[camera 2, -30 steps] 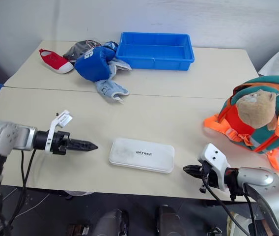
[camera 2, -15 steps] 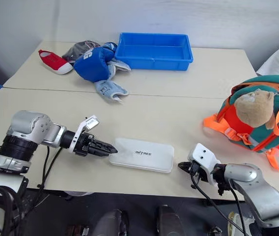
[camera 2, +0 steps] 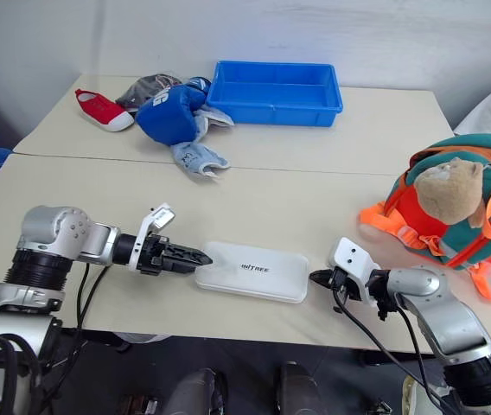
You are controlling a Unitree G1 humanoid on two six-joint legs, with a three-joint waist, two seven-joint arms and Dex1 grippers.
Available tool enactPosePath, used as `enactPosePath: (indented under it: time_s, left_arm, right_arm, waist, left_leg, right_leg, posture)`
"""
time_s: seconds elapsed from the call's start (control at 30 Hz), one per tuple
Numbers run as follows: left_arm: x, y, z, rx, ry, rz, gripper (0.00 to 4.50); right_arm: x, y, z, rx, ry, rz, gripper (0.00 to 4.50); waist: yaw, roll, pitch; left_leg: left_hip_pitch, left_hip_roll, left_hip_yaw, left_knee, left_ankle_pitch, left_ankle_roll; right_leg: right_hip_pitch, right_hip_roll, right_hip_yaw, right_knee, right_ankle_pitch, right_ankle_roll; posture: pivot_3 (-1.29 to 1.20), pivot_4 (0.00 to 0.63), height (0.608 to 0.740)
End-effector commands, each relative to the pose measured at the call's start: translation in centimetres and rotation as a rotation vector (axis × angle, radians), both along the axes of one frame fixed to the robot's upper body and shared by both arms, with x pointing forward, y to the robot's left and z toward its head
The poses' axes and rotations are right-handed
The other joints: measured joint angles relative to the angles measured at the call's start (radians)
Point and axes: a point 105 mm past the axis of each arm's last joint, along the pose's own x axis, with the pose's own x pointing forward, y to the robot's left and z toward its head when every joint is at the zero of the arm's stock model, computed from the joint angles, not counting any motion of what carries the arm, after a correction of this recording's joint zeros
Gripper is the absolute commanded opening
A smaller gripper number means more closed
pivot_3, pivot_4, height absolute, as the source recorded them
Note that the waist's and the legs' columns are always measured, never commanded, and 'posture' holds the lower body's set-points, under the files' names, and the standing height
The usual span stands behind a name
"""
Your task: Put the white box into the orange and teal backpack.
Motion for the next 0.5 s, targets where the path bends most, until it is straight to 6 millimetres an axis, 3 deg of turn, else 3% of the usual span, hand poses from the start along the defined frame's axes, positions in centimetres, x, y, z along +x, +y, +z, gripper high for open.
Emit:
enactPosePath:
  time_s: [0.03, 0.07, 0.17, 0.3, 0.5]
  left_arm:
    - [-0.2, -1.3, -2.7, 0.081, 0.047, -0.004, 4.46]
    - [-0.1, -1.6, -2.7, 0.070, 0.043, -0.004, 4.46]
    - [0.1, -2.4, -2.4, 0.032, 0.047, 0.000, 3.90]
    - [0.0, -2.7, -1.7, -0.023, 0.061, -0.015, 2.67]
    - [-0.5, -2.3, 0.0, -0.104, 0.031, -0.037, 1.45]
  right_arm:
    - [0.2, 1.2, -0.3, 0.006, 0.004, 0.051, 0.00]
    - [0.3, 1.5, -0.3, 0.003, 0.000, 0.071, 0.00]
    - [0.6, 2.1, -0.3, 0.002, -0.005, 0.107, 0.00]
    - [1.1, 2.3, -0.5, 0.003, -0.014, 0.112, 0.00]
    - [0.7, 1.3, -0.4, 0.005, -0.021, 0.092, 0.00]
  waist:
    - [0.006, 0.000, 0.000]
    - [0.008, 0.000, 0.000]
    - [0.015, 0.000, 0.000]
    - [0.014, 0.000, 0.000]
    - [0.013, -0.001, 0.000]
  left_leg:
    - [0.001, 0.000, 0.000, 0.000, 0.000, 0.000]
    - [0.002, -0.001, 0.000, 0.000, 0.000, 0.001]
    - [0.007, -0.001, 0.000, -0.001, -0.001, 0.001]
    - [0.008, -0.001, 0.000, -0.003, -0.002, 0.000]
    - [0.008, -0.001, 0.000, -0.003, -0.002, 0.000]
  right_leg:
    - [0.001, -0.001, 0.000, -0.001, 0.000, 0.000]
    - [0.002, -0.001, 0.000, -0.001, 0.000, 0.001]
    - [0.008, -0.002, -0.001, -0.003, 0.000, 0.001]
    - [0.009, -0.002, -0.001, -0.005, 0.000, 0.001]
    - [0.009, -0.002, -0.001, -0.006, 0.000, 0.001]
  posture:
    - [0.00, 0.150, 0.740]
    - [0.00, 0.150, 0.740]
    - [0.00, 0.150, 0.740]
    - [0.00, 0.150, 0.740]
    - [0.00, 0.150, 0.740]
